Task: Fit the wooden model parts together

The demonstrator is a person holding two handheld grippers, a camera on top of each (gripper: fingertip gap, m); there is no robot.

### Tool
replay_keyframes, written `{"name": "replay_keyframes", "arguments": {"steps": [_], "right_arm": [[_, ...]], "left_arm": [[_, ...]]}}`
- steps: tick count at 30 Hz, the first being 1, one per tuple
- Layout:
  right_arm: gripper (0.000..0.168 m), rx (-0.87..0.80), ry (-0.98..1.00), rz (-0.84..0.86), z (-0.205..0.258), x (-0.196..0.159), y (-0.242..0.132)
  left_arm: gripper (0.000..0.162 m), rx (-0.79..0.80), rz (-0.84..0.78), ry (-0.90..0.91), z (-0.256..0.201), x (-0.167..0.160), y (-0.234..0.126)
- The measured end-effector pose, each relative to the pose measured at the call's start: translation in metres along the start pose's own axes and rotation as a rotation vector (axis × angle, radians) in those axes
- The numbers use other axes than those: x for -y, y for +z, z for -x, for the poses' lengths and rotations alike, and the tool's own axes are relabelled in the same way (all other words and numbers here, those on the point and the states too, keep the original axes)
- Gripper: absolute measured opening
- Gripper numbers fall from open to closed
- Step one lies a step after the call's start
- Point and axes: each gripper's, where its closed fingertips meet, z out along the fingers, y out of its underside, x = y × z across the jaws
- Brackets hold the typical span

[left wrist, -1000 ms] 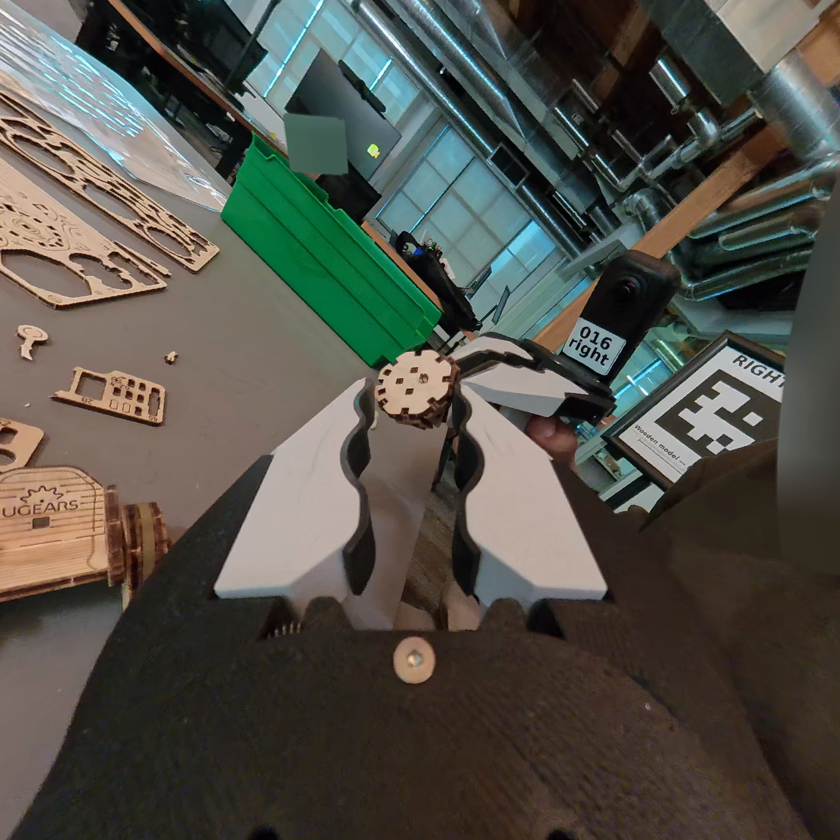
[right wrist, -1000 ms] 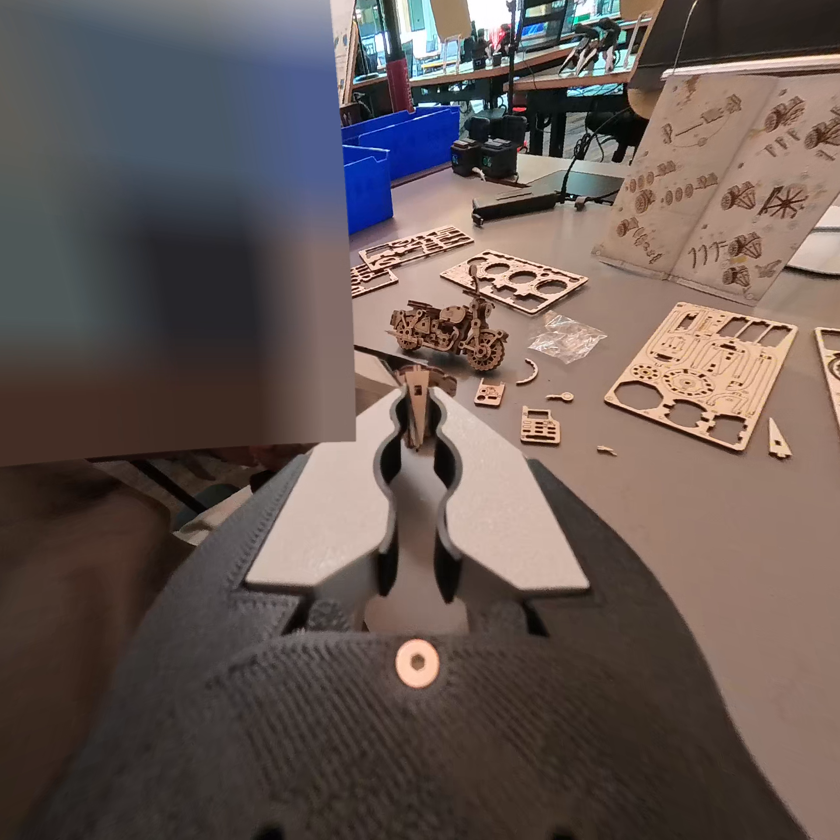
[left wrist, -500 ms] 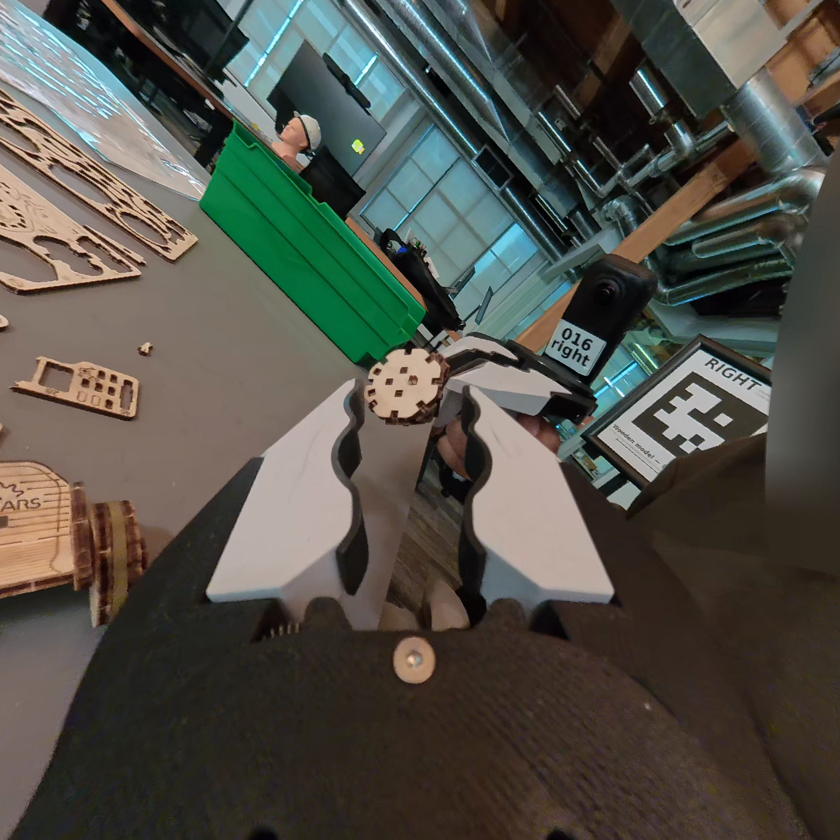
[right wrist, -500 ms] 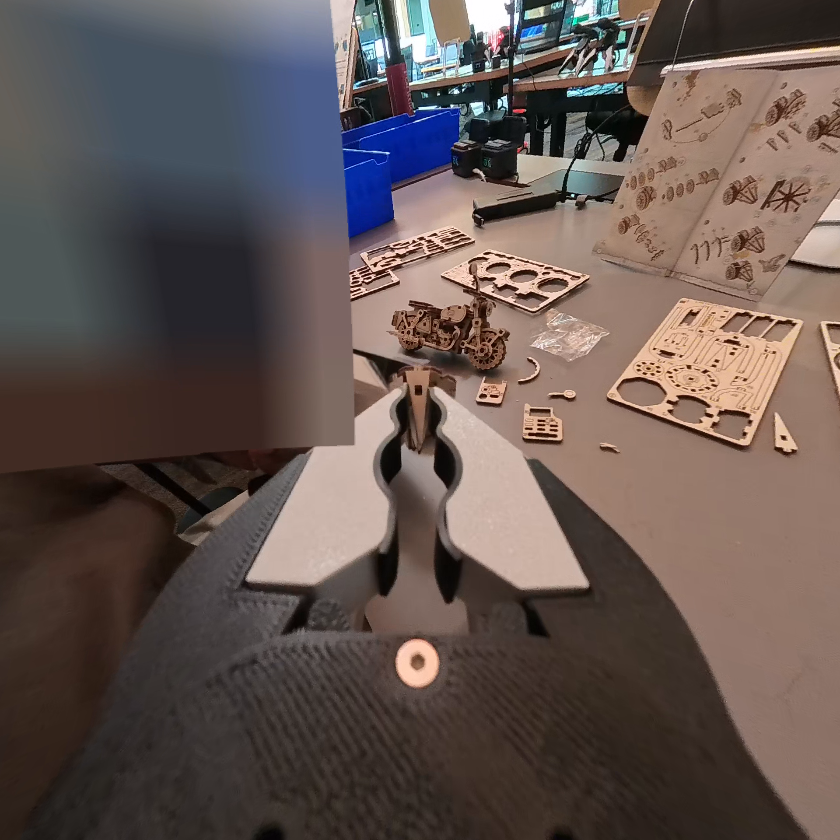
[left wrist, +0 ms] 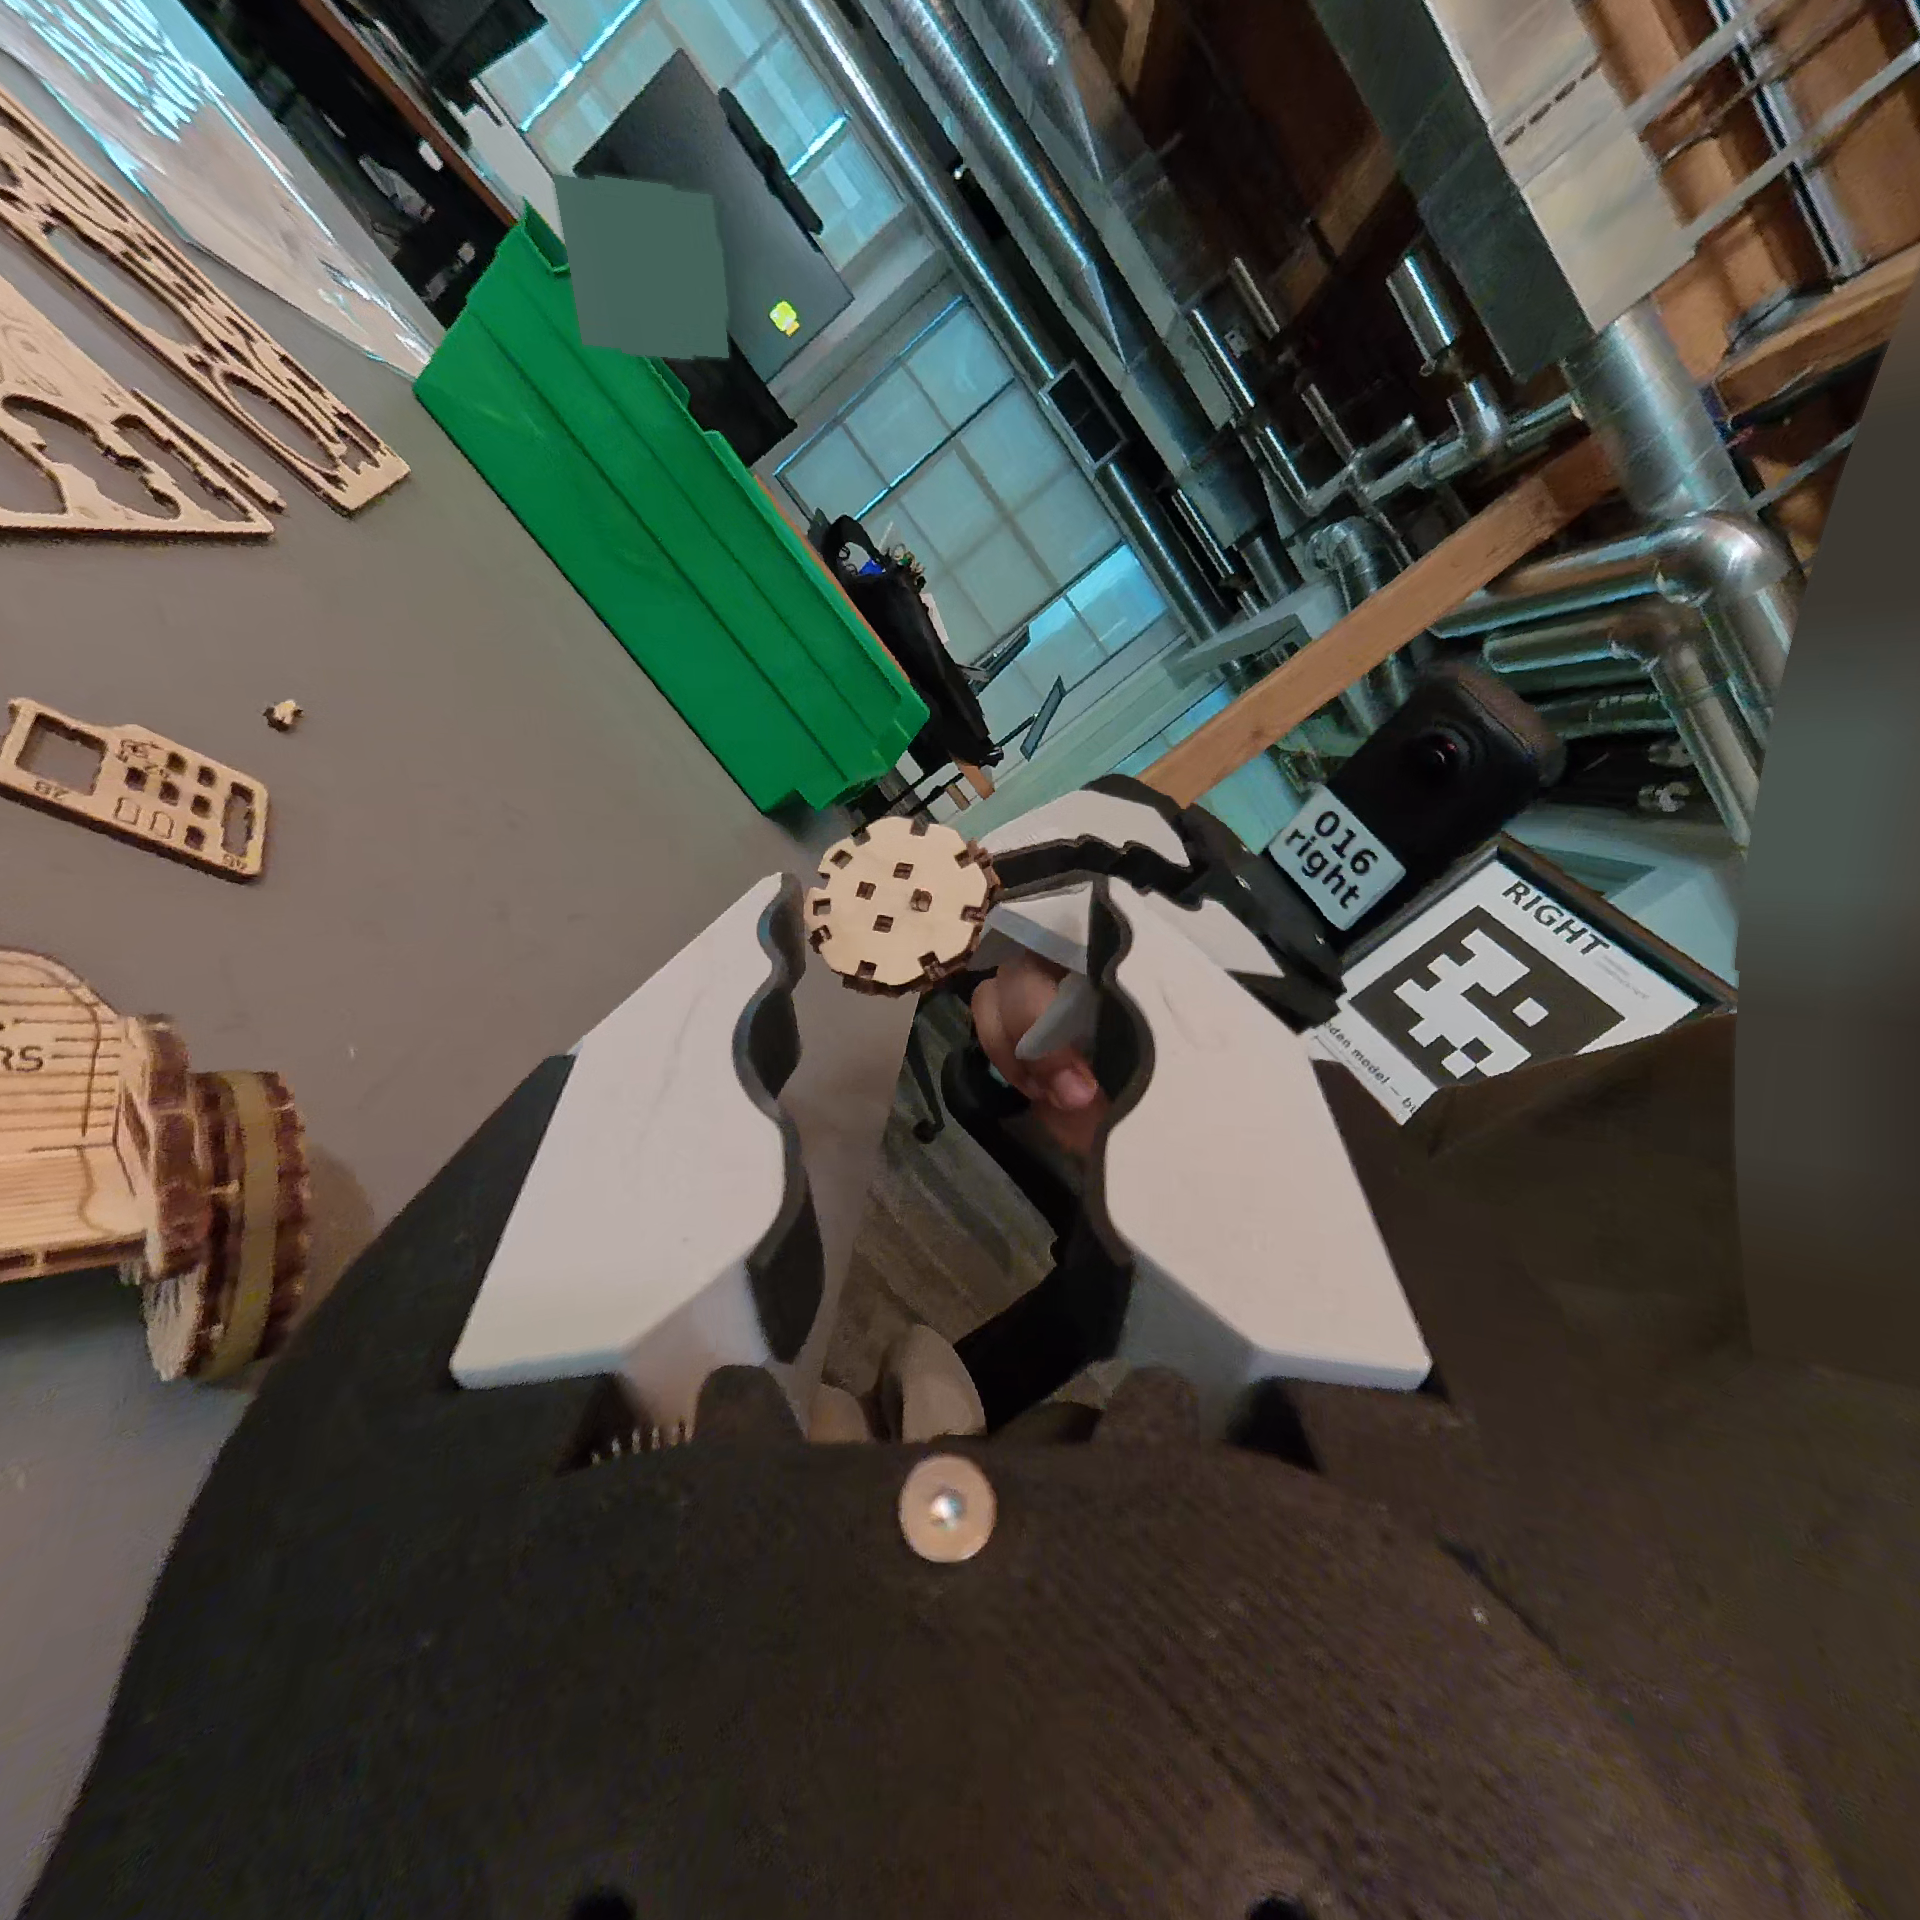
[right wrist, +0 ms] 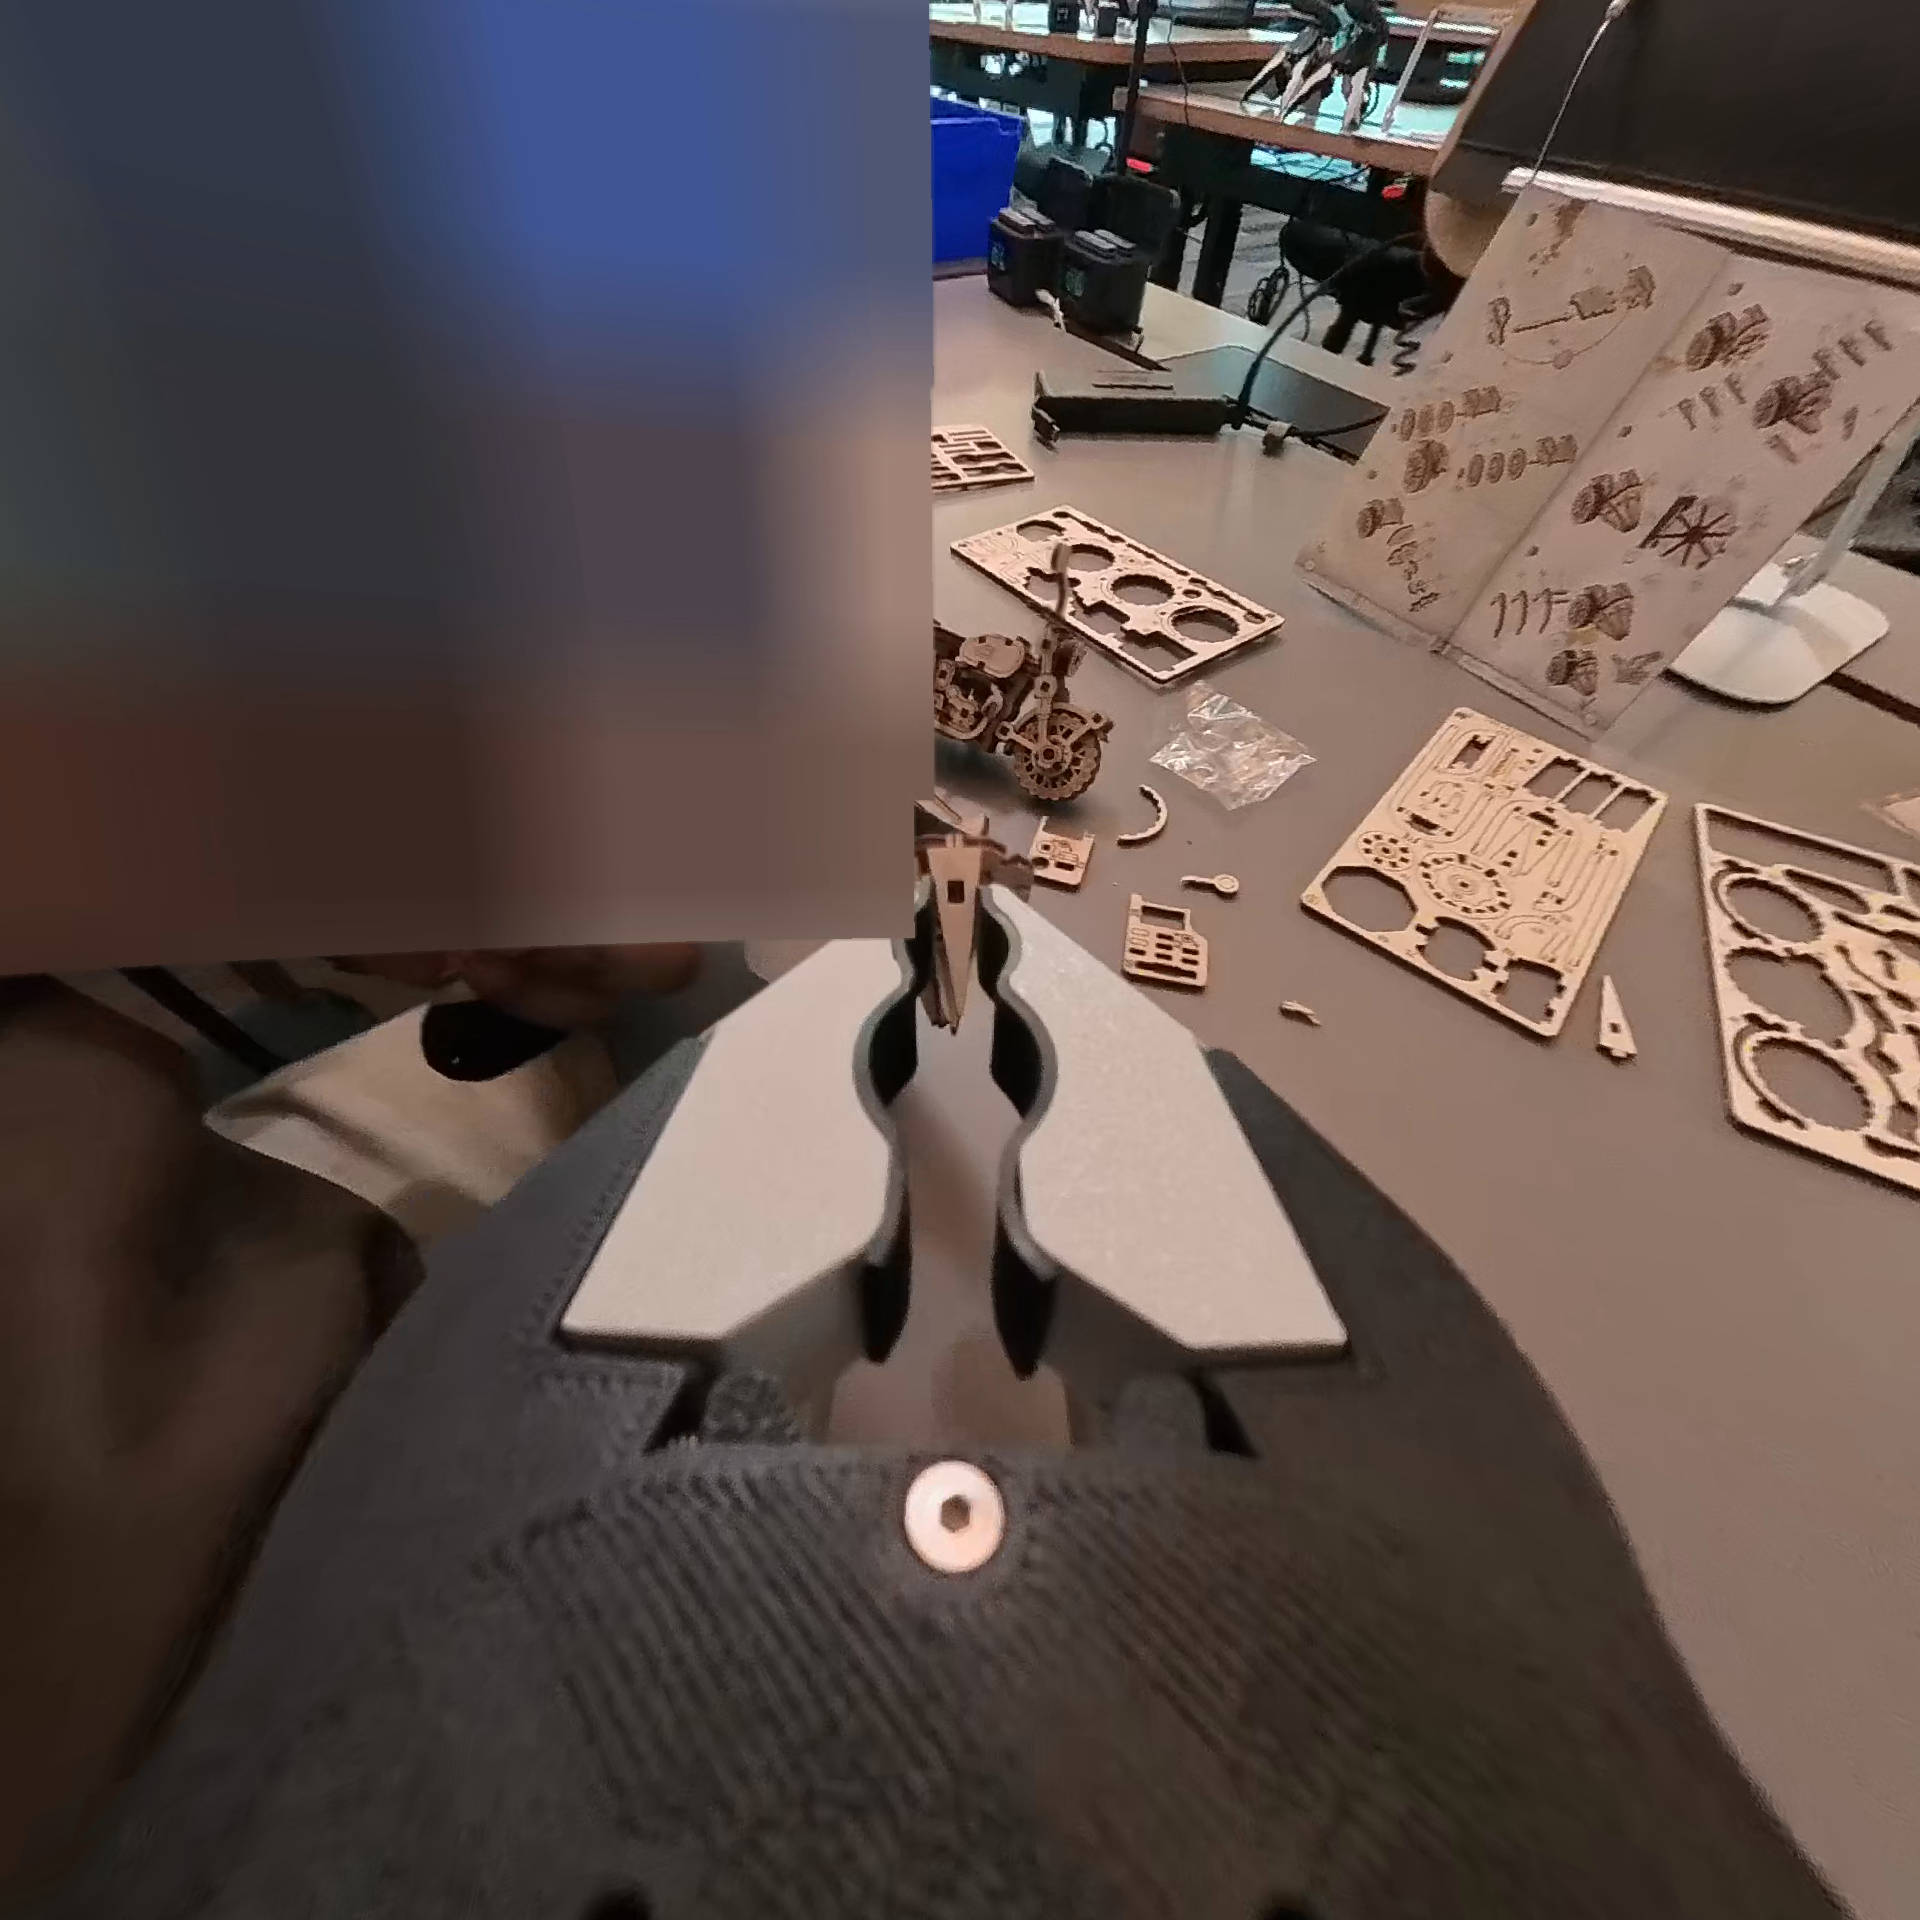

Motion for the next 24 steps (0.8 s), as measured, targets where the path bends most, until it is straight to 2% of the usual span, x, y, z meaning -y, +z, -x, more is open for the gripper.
{"name": "replay_keyframes", "arguments": {"steps": [8,24], "right_arm": [[0.005,-0.051,-0.122,0.031,0.0051,-0.0005,0.0022],[0.005,-0.037,-0.099,0.004,0.0055,0.0018,0.0004]], "left_arm": [[0.036,0.031,-0.032,-0.056,0.0081,0.0024,-0.0019],[0.032,0.043,-0.038,-0.045,0.0089,0.0012,-0.0018]]}}
